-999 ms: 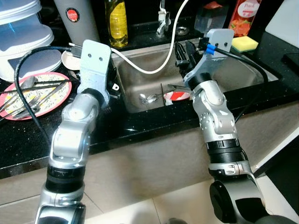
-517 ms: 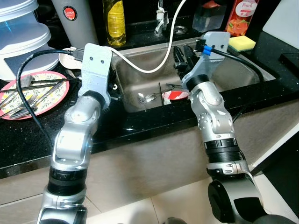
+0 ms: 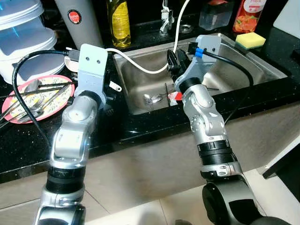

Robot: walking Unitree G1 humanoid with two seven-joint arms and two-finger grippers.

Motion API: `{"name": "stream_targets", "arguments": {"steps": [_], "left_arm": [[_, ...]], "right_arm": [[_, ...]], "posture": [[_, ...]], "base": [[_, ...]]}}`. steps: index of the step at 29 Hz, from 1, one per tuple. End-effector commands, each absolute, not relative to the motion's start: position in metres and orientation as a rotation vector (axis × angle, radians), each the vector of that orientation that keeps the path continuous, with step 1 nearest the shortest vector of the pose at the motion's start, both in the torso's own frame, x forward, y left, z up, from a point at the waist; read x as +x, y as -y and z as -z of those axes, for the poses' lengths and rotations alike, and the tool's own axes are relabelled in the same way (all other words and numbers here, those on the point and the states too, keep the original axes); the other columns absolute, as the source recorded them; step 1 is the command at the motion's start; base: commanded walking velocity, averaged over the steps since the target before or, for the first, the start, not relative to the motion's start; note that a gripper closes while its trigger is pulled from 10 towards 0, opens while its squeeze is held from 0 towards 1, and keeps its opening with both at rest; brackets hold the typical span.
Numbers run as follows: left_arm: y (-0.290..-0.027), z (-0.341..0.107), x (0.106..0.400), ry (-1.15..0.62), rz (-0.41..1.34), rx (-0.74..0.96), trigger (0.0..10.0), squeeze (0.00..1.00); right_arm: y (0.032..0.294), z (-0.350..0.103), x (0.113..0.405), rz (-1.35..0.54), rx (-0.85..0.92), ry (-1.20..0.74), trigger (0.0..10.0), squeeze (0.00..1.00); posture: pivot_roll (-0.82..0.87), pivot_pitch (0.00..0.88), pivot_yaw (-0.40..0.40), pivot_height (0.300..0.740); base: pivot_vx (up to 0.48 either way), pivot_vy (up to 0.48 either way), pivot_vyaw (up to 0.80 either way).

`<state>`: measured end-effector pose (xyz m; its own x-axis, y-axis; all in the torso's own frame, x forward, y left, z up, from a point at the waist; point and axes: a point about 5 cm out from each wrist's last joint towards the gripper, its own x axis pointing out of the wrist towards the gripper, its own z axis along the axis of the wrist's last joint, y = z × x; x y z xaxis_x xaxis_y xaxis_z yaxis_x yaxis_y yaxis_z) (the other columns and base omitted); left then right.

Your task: Kitchen organization

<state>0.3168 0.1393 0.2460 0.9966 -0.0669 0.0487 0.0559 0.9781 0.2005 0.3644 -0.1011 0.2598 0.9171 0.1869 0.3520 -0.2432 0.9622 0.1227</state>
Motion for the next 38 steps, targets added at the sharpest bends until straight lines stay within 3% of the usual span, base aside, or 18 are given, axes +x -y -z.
{"name": "stream_targets", "arguments": {"steps": [1,7,12,19,26,28,32,35,38], "left_arm": [[-0.148,-0.245,0.319,0.048,0.037,0.209,10.0,0.0],[-0.155,-0.244,0.322,0.036,0.015,0.205,10.0,0.0],[-0.18,-0.238,0.313,0.021,-0.079,0.184,10.0,0.0],[-0.196,-0.237,0.322,-0.002,-0.118,0.248,10.0,0.0],[-0.2,-0.231,0.325,-0.081,-0.116,0.166,10.0,0.0],[-0.204,-0.217,0.323,-0.145,-0.132,0.059,10.0,0.0],[-0.204,-0.214,0.322,-0.104,-0.17,0.015,10.0,0.0],[-0.183,-0.214,0.324,-0.068,-0.094,0.029,10.0,0.0],[-0.178,-0.211,0.325,-0.108,-0.083,0.035,10.0,0.0]], "right_arm": [[0.099,-0.26,0.361,-0.23,0.153,0.347,10.0,0.0],[0.103,-0.259,0.362,-0.225,0.134,0.339,10.0,0.0],[0.112,-0.261,0.364,-0.221,0.089,0.333,10.0,0.0],[0.115,-0.256,0.363,-0.202,0.076,0.324,10.0,0.0],[0.119,-0.25,0.363,-0.184,0.089,0.309,10.0,0.0],[0.116,-0.256,0.363,-0.211,0.073,0.345,10.0,0.0],[0.115,-0.263,0.363,-0.218,0.074,0.357,10.0,0.0],[0.113,-0.258,0.366,-0.254,0.07,0.326,10.0,0.0],[0.109,-0.254,0.367,-0.263,0.073,0.305,10.0,0.0]], "posture": [[-0.04,0.0,0.147,0.74],[-0.07,0.0,0.118,0.74],[-0.03,0.0,0.085,0.74],[-0.05,0.0,0.133,0.74],[-0.03,0.0,0.128,0.74],[-0.05,0.0,0.136,0.74],[-0.05,0.0,0.102,0.74],[-0.01,0.0,0.036,0.74],[-0.01,0.0,0.027,0.74]], "base": [[0.0,0.0,0.0],[0.0,0.0,0.0],[0.0,0.0,0.0],[0.0,0.0,0.0],[0.0,0.0,0.0],[0.0,0.0,0.0],[0.0,0.0,0.0],[0.0,0.0,0.0],[0.0,0.0,0.0]]}}
